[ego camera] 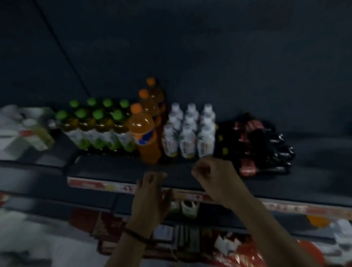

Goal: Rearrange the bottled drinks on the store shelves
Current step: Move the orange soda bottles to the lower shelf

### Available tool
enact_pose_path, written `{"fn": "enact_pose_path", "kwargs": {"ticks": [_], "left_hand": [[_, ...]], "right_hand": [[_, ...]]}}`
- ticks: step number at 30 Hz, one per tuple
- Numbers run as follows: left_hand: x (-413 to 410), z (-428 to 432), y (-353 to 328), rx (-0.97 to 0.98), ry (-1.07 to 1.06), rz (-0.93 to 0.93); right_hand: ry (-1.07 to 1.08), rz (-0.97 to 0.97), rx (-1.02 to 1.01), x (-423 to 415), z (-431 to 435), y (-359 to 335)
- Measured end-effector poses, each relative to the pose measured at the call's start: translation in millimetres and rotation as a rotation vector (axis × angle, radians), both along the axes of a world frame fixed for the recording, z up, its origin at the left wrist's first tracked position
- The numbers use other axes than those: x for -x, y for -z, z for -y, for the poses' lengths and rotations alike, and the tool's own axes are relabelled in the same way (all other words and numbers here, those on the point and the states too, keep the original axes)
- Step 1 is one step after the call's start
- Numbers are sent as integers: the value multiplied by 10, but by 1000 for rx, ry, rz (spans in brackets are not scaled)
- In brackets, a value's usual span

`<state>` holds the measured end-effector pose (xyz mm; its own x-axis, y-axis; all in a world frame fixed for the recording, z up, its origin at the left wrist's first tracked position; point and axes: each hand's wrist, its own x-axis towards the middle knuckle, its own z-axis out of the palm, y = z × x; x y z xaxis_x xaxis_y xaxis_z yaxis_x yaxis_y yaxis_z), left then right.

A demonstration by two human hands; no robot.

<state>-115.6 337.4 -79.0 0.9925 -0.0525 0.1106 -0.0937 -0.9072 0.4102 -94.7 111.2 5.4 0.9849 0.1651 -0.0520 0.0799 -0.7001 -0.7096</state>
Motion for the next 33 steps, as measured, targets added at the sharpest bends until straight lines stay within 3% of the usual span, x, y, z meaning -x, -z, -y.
{"fn": "enact_pose_path", "kwargs": {"ticks": [8,12,15,20,26,30,33], "left_hand": [[-646,-681,-95,-129,43,-363],[-691,-856,26,-120,106,-329],[-741,-947,124,77,63,-280],[-800,-944,70,499,-186,-101],[-769,-552,-328,854,-166,111],[-641,-554,-584,1224,19,-49],[-627,-712,-834,1285,165,-287]], "right_hand": [[4,222,-29,-923,-1376,-510],[102,208,-38,-1061,-1645,-357],[178,162,-91,-1090,-1726,-277],[204,85,-161,-1072,-1767,-263],[256,228,-135,-836,-1846,-418],[175,175,-209,-772,-1633,-681],[30,15,-455,-742,-1247,-813]]}}
